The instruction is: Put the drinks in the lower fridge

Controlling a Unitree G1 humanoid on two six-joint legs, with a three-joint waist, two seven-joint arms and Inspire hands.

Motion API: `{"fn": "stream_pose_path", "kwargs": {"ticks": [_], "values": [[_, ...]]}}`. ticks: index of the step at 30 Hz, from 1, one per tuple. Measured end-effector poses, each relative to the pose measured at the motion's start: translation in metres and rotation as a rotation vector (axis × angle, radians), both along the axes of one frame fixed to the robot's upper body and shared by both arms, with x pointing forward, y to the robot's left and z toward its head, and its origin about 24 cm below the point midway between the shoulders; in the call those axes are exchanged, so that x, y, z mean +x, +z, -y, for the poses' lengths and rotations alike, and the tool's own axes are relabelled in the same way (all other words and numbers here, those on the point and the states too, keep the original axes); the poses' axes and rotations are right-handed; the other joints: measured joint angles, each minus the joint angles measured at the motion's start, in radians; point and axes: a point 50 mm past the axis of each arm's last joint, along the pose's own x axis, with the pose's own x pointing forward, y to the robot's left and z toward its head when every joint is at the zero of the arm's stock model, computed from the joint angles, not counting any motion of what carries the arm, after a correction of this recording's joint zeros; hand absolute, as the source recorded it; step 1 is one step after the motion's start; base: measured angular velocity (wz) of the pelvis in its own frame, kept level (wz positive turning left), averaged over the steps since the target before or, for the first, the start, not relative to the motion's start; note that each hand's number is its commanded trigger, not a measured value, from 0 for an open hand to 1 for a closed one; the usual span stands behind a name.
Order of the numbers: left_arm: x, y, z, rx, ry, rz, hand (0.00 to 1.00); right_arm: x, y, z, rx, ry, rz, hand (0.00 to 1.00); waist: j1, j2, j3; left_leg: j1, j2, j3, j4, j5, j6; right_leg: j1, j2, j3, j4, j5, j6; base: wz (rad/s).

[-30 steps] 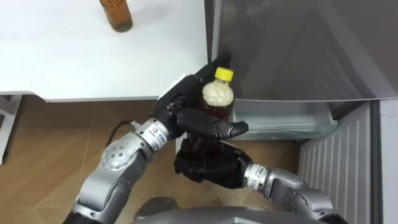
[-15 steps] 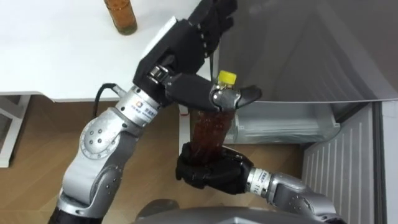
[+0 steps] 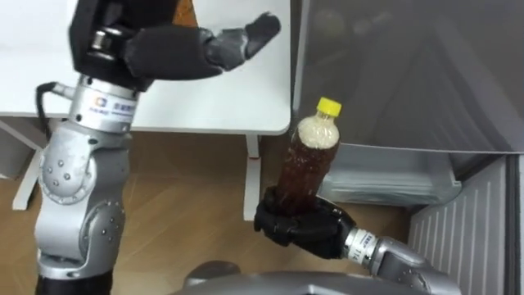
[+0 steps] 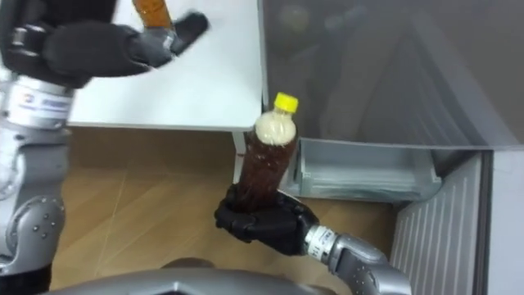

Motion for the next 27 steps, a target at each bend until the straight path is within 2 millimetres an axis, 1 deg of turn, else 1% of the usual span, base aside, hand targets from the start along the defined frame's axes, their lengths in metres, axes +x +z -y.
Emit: {"fn": "stream_pose_path", "kwargs": {"ticks": [1,3,5,6,7,9,10,11,12,13,14,15,16,18,19,20,21,22,23,24,25,27], "values": [[-0.001,0.001,-0.004,-0.001,0.026,0.010,0.00,-0.001,-0.001,0.001,-0.003,-0.004,-0.004,1.00,0.002,0.001,0.0004,0.005,-0.001,-0.001,-0.004,0.001,0.000,0.005,0.000,-0.001,-0.002,0.000,0.000,0.03],[-0.004,0.006,-0.022,-0.005,0.152,0.038,0.00,-0.004,-0.001,0.004,-0.009,-0.021,-0.011,1.00,0.014,0.003,0.0014,0.021,-0.001,-0.002,-0.010,0.002,-0.001,0.025,0.001,-0.006,-0.017,0.000,0.000,0.00],[-0.007,0.009,-0.033,-0.023,0.241,0.056,0.00,-0.006,-0.001,0.010,-0.018,-0.048,-0.007,1.00,0.021,0.011,0.0046,0.025,-0.002,-0.006,-0.010,0.002,-0.002,0.031,0.002,-0.011,-0.017,0.000,0.000,0.05],[-0.010,0.012,-0.041,-0.019,0.311,0.072,0.00,-0.008,-0.001,0.014,-0.027,-0.069,-0.002,1.00,0.036,0.017,0.0038,0.024,-0.002,-0.007,-0.011,0.002,-0.002,0.029,0.001,-0.011,-0.016,0.000,0.000,0.00],[-0.012,0.013,-0.045,-0.014,0.348,0.081,0.00,-0.009,-0.002,0.016,-0.029,-0.079,-0.002,1.00,0.043,0.020,0.0038,0.023,-0.002,-0.006,-0.012,0.003,-0.002,0.027,0.001,-0.011,-0.017,0.000,0.000,0.00],[-0.018,0.015,-0.062,-0.028,0.498,0.108,0.00,-0.013,-0.003,0.020,-0.035,-0.109,-0.013,1.00,0.069,0.023,0.0023,0.023,-0.001,-0.006,-0.023,0.008,-0.005,0.019,0.001,-0.012,-0.015,0.000,0.000,-0.04],[-0.019,0.015,-0.067,-0.036,0.534,0.110,0.00,-0.014,-0.003,0.021,-0.036,-0.111,-0.014,1.00,0.077,0.022,0.0022,0.026,-0.001,-0.004,-0.028,0.011,-0.005,0.019,0.000,-0.013,-0.015,0.000,0.000,0.00],[-0.021,0.011,-0.077,-0.056,0.603,0.102,0.00,-0.016,-0.002,0.021,-0.038,-0.112,-0.014,1.00,0.086,0.022,0.0017,0.029,-0.002,-0.005,-0.034,0.015,-0.006,0.019,0.000,-0.024,-0.015,0.000,0.000,0.00],[-0.020,0.003,-0.088,-0.093,0.668,0.069,0.00,-0.016,-0.002,0.021,-0.036,-0.114,-0.014,1.00,0.090,0.021,0.0002,0.031,-0.002,-0.006,-0.042,0.020,-0.007,0.019,0.000,-0.026,-0.015,0.000,0.000,0.00],[-0.019,-0.008,-0.097,-0.124,0.726,0.019,0.00,-0.014,-0.002,0.021,-0.041,-0.114,-0.011,1.00,0.102,0.021,-0.0012,0.033,-0.001,-0.006,-0.043,0.024,-0.009,0.018,0.000,-0.028,-0.016,0.000,0.000,0.00],[-0.019,-0.015,-0.100,-0.136,0.753,-0.012,0.00,-0.014,-0.002,0.021,-0.045,-0.113,-0.010,1.00,0.105,0.020,-0.0017,0.035,-0.001,-0.006,-0.043,0.025,-0.009,0.019,0.000,-0.030,-0.016,0.000,0.000,0.00],[-0.019,-0.029,-0.106,-0.153,0.798,-0.080,0.00,-0.014,-0.002,0.022,-0.047,-0.112,-0.011,1.00,0.107,0.018,-0.0020,0.036,-0.001,-0.008,-0.042,0.025,-0.009,0.022,0.000,-0.030,-0.016,0.000,0.000,0.04],[-0.020,-0.035,-0.109,-0.158,0.820,-0.113,0.00,-0.014,-0.002,0.022,-0.048,-0.110,-0.011,1.00,0.108,0.017,-0.0024,0.037,-0.001,-0.009,-0.042,0.025,-0.009,0.024,0.000,-0.031,-0.016,0.000,0.000,0.06],[-0.024,-0.061,-0.119,-0.171,0.894,-0.240,0.00,-0.014,-0.002,0.021,-0.052,-0.110,-0.012,1.00,0.107,0.007,-0.0021,0.037,-0.002,-0.012,-0.043,0.025,-0.009,0.029,0.000,-0.041,-0.018,0.000,0.000,0.06],[-0.026,-0.068,-0.121,-0.173,0.909,-0.274,0.00,-0.014,-0.003,0.021,-0.057,-0.108,-0.012,1.00,0.107,0.010,-0.0001,0.035,-0.002,-0.013,-0.044,0.025,-0.009,0.027,0.000,-0.040,-0.018,0.000,0.000,0.00],[-0.028,-0.085,-0.126,-0.174,0.934,-0.353,0.00,-0.013,-0.003,0.021,-0.070,-0.103,-0.012,1.00,0.109,0.002,-0.0045,0.036,-0.001,-0.011,-0.046,0.025,-0.009,0.026,0.000,-0.033,-0.015,0.000,0.000,-0.04],[-0.030,-0.105,-0.128,-0.190,0.951,-0.446,0.00,-0.013,-0.003,0.020,-0.073,-0.101,-0.021,1.00,0.108,0.004,-0.0037,0.038,-0.002,-0.011,-0.047,0.026,-0.009,0.028,0.001,-0.027,-0.017,0.000,0.000,-0.05],[-0.032,-0.116,-0.129,-0.197,0.955,-0.502,0.00,-0.013,-0.004,0.019,-0.075,-0.100,-0.025,1.00,0.109,0.003,-0.0043,0.039,-0.002,-0.011,-0.047,0.026,-0.009,0.029,0.001,-0.026,-0.017,0.000,0.000,-0.05],[-0.038,-0.141,-0.129,-0.210,0.957,-0.625,0.00,-0.012,-0.004,0.017,-0.078,-0.093,-0.032,1.00,0.109,0.003,-0.0053,0.041,-0.001,-0.006,-0.046,0.026,-0.009,0.029,0.001,-0.025,-0.016,0.000,0.000,-0.08],[-0.044,-0.165,-0.125,-0.228,0.948,-0.751,0.00,-0.011,-0.005,0.015,-0.081,-0.090,-0.033,1.00,0.109,0.003,-0.0049,0.040,0.001,-0.003,-0.045,0.026,-0.009,0.027,0.001,-0.027,-0.017,0.000,-0.001,-0.08],[-0.048,-0.177,-0.123,-0.241,0.943,-0.813,0.00,-0.010,-0.005,0.014,-0.083,-0.090,-0.033,1.00,0.109,0.001,-0.0048,0.037,0.001,-0.003,-0.044,0.026,-0.009,0.027,0.000,-0.030,-0.018,0.000,-0.001,-0.04],[-0.065,-0.217,-0.111,-0.310,0.912,-1.020,0.00,-0.011,-0.005,0.009,-0.065,-0.093,-0.044,1.00,0.109,-0.007,-0.0072,0.033,0.001,0.002,-0.041,0.025,-0.009,0.027,0.000,-0.038,-0.034,0.001,-0.003,-0.05]]}}
